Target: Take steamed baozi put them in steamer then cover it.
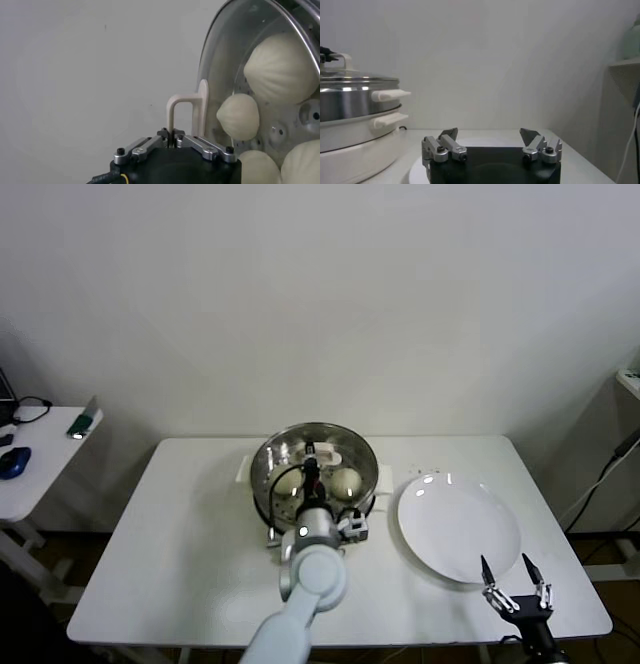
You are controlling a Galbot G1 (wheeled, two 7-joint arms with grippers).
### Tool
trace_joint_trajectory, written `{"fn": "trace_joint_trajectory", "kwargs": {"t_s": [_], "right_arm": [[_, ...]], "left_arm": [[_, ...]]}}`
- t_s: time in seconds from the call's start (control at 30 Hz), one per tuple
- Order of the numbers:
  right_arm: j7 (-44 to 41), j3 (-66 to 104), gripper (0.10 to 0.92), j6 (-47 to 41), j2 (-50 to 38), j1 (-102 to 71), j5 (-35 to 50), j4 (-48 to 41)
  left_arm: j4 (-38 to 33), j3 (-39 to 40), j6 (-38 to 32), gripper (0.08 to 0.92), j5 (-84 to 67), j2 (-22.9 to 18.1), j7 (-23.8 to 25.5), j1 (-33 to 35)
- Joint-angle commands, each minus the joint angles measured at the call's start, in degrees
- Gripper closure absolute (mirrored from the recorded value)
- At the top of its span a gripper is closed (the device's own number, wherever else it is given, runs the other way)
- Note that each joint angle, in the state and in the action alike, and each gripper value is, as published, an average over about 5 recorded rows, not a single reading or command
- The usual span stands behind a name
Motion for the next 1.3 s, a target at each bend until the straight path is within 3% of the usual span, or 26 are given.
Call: {"fn": "trace_joint_trajectory", "kwargs": {"t_s": [0.03,0.83,1.3], "right_arm": [[-0.1,-0.1,0.203,0.1,0.2,0.0,-0.1,0.0],[-0.1,-0.3,0.203,-0.4,1.0,0.2,-0.3,0.6],[-0.9,-0.7,0.203,-2.4,0.6,0.4,-0.1,0.7]], "left_arm": [[-0.1,-0.1,-0.1,0.856,0.2,-2.8,0.1,0.1],[-1.6,0.8,-0.5,0.84,-3.8,-2.4,-1.3,1.6],[-13.9,1.8,1.5,0.444,-12.5,4.5,1.7,5.9]]}}
